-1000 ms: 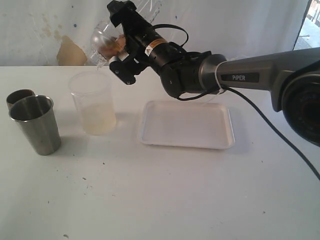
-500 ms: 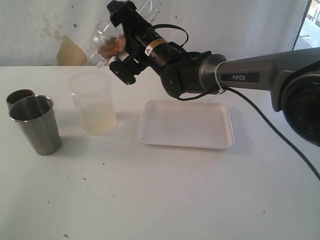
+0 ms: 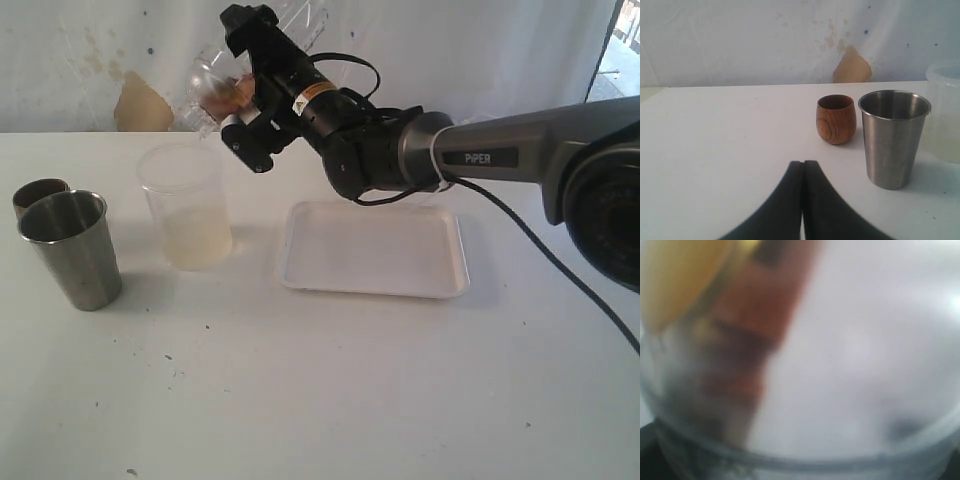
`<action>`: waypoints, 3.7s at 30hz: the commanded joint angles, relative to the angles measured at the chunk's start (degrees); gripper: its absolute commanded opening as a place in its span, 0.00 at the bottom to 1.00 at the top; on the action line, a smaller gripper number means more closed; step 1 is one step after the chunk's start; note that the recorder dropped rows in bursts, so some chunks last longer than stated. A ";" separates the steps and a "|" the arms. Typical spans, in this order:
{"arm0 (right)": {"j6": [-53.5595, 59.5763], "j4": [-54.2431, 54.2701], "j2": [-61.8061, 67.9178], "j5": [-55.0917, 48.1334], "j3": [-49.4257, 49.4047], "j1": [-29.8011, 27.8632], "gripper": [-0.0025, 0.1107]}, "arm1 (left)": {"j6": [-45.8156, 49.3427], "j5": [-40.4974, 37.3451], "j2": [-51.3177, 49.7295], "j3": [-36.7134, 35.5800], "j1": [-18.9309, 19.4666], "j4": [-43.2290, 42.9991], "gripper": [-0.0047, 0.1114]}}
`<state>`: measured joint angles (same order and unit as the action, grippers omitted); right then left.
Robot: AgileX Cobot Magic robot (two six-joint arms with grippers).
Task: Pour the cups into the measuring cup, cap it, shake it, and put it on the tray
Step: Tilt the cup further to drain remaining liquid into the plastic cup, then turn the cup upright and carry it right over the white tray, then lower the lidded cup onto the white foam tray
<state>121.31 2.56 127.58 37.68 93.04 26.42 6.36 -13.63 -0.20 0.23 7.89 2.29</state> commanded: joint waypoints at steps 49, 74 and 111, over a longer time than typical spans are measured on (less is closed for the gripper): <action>-102.19 12.18 -15.66 -39.72 -1.78 -12.17 0.02 | -0.08 0.26 0.20 -0.23 -0.01 -0.20 0.04; -156.05 -43.01 -20.41 -0.46 -22.28 -12.95 0.02 | -0.08 0.26 0.20 -0.23 -0.01 -0.20 0.04; -145.89 -47.37 -6.99 5.32 -27.48 -13.90 0.02 | -0.08 0.26 0.20 -0.23 -0.01 -0.20 0.04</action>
<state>-26.63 -46.35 120.85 40.79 65.56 13.01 6.36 -13.63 -0.20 0.23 7.89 2.29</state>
